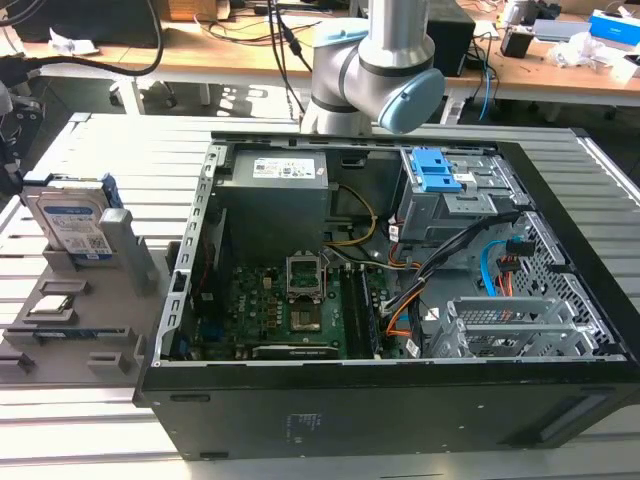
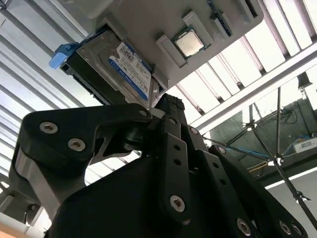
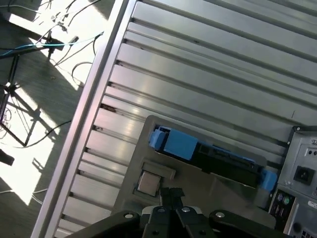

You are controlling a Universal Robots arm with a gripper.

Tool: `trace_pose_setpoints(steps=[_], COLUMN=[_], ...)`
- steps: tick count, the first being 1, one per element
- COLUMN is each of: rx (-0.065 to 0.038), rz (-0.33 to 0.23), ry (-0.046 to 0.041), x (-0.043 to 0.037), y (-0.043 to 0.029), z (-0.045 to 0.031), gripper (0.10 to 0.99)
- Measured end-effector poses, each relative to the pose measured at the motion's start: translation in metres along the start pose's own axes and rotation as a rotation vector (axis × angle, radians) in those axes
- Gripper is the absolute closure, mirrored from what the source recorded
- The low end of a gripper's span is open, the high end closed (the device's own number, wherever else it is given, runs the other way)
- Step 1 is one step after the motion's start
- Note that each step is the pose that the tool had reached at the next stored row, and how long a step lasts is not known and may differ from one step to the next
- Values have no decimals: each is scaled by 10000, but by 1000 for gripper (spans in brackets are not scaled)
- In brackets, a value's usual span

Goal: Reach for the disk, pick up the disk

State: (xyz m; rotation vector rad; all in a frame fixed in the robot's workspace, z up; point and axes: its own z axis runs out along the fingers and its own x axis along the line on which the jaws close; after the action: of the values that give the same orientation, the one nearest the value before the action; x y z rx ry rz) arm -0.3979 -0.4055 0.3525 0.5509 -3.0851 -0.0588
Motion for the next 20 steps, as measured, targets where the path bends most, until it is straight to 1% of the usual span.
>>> trace_pose_setpoints(steps=[1, 3, 11, 14, 20], rx=[0, 0, 0, 1, 1], rz=[-100, -488, -1456, -2001, -2662], ry=[3, 19, 56, 76, 102], x=[0, 0, 0, 0, 0], y=[0, 0, 0, 0, 0], z=[0, 0, 0, 0, 0], gripper=[980, 980, 980, 980, 980])
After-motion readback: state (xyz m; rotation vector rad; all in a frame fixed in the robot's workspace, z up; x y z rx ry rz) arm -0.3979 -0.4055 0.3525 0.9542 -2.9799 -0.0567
